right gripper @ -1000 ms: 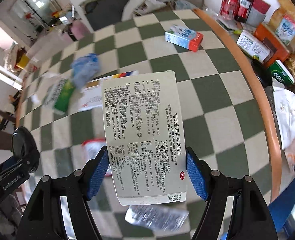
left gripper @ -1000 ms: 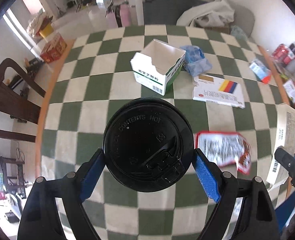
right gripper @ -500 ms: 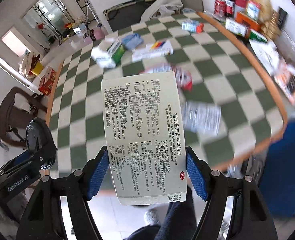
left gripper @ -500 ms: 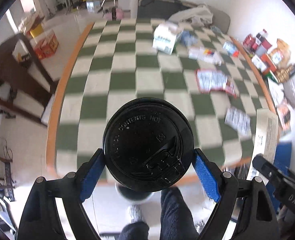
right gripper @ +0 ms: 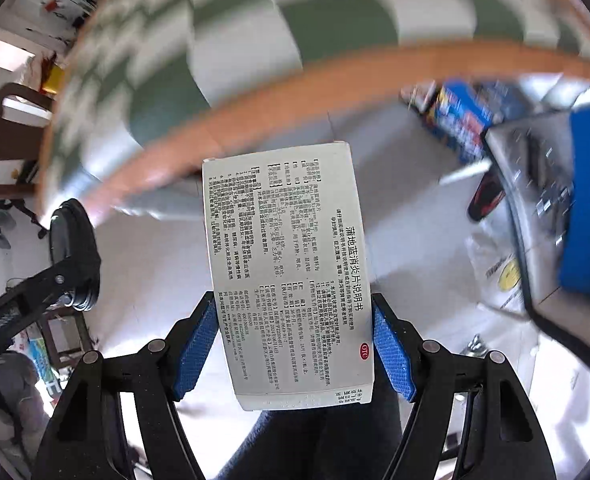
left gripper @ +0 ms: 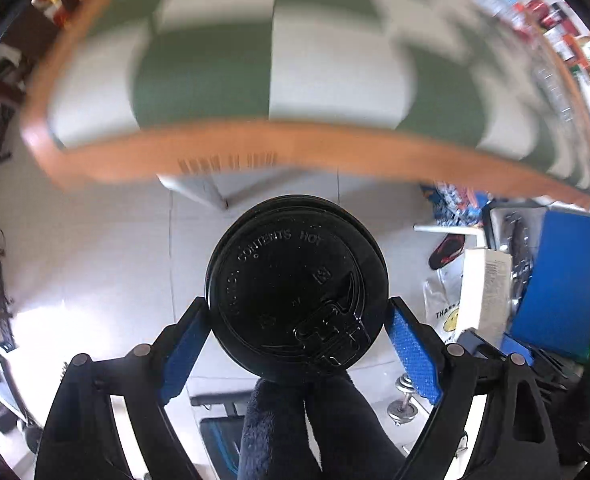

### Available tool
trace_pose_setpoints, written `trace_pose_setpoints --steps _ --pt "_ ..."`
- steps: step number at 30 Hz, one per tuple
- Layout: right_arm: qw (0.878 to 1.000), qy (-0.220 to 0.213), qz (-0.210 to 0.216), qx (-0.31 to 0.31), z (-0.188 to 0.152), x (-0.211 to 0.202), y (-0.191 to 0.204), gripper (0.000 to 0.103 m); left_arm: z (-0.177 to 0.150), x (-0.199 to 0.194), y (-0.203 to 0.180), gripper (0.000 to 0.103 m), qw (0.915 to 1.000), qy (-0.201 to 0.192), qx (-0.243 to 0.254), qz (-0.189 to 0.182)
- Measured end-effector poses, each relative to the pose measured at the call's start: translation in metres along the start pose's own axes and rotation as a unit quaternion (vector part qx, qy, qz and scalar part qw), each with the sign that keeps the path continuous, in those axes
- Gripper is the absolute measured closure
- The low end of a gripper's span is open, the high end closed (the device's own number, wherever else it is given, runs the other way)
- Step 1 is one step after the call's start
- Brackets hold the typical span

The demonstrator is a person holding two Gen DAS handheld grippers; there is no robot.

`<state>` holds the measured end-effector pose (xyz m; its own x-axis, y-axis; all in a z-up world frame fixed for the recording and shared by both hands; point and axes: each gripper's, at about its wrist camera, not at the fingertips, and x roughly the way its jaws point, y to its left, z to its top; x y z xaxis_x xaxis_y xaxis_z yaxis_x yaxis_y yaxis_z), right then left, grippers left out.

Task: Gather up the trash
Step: 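Carry the lid and box to the bin and release both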

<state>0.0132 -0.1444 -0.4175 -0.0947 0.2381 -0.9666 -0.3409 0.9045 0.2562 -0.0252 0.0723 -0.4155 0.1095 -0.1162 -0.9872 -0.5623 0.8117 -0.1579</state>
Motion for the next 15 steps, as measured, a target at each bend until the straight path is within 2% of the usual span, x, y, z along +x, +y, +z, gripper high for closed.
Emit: trace_pose_setpoints --steps 4,10,15 --pt "1.000 0.026 -0.009 0.010 -0.004 0.086 -0.018 0.028 -0.004 0.079 0.013 0.016 0.9994 0.033 -0.007 0.005" --pt "0.999 0.055 0.001 0.004 0.013 0.207 -0.035 0.028 -0.003 0.187 0.022 0.016 0.9977 0.068 0.002 0.010" --pt "0.997 0.079 -0.002 -0.006 0.031 0.288 -0.042 0.028 0.002 0.253 0.028 0.015 0.9943 0.107 -0.003 -0.003"
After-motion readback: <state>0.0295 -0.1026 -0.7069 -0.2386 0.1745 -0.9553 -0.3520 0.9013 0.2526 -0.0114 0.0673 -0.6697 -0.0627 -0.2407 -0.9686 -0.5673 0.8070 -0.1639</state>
